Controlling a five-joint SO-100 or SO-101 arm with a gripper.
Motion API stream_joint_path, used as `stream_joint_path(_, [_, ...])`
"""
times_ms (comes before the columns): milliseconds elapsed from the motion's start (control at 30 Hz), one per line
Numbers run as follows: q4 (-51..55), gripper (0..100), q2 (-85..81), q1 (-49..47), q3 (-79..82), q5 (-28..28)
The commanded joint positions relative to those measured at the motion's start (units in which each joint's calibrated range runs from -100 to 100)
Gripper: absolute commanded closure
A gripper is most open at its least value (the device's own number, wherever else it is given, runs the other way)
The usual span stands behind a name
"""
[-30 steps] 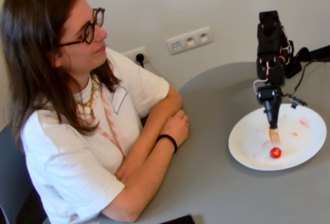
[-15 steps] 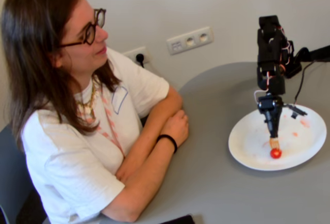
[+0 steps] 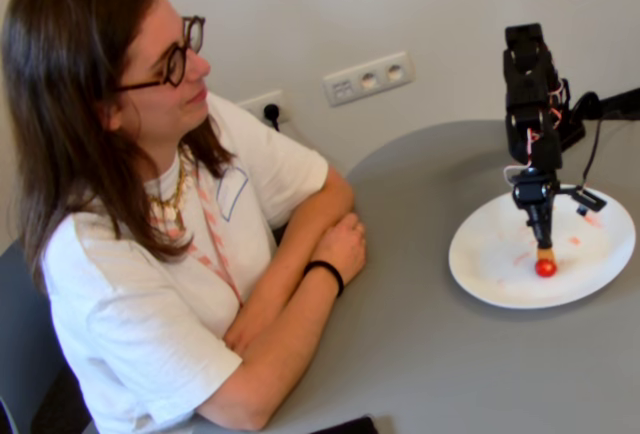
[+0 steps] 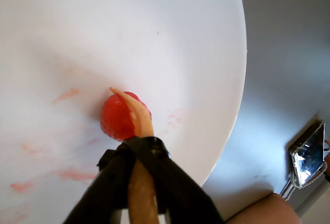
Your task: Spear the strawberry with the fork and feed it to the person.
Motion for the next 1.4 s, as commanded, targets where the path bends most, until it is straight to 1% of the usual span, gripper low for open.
stream_joint_path(0, [-2.8,99,0.7,-0.8,-2.0,-0.2])
stream_joint_path(67, [-2.7,99,0.7,-0.9,-12.9,0.0])
stream_joint_path(133, [-1.6,99,0.6,-0.9,-20.1,0.2])
stream_joint_path(233, [4.6,99,-1.7,-0.9,-30.0,0.3])
stream_joint_path(367, [13.4,99,-7.1,-0.6,-38.3,0.4])
stream_joint_path(433, [19.1,99,-11.6,-0.3,-40.7,0.4])
stream_joint_path(500, [25.8,99,-21.2,0.5,-41.2,0.4])
stream_joint_path(600, [34.3,99,-36.8,4.1,-40.5,0.6])
stream_joint_path(700, [35.3,99,-43.5,8.8,-40.1,2.6])
stream_joint_path(767, [33.6,99,-47.0,13.6,-40.1,3.0])
stream_joint_path(833, [28.6,99,-48.7,21.4,-40.1,3.0])
stream_joint_path(867, [22.7,99,-48.6,26.6,-38.8,2.9])
stream_joint_path(900, [14.9,99,-48.6,29.7,-35.0,2.5])
stream_joint_path(933, [12.0,99,-48.6,30.5,-33.5,2.5])
stream_joint_path(967, [2.0,99,-48.7,32.5,-27.5,2.5])
stream_joint_path(1000, [-1.5,99,-48.7,33.0,-25.3,2.4])
stream_joint_path(1033, [-9.7,99,-48.7,33.9,-20.5,2.4])
stream_joint_path(1067, [-22.8,99,-48.6,34.9,-13.3,2.4])
stream_joint_path(1100, [-26.1,99,-48.6,35.0,-11.5,2.4])
stream_joint_path(1167, [-42.4,99,-47.6,37.6,-3.6,1.3])
stream_joint_path(1233, [-47.8,99,-45.3,39.4,-2.6,-0.9])
stream_joint_path(1300, [-51.1,99,-42.0,41.3,-2.9,-2.7])
stream_joint_path(1367, [-56.0,99,-33.1,45.5,-5.6,-5.4])
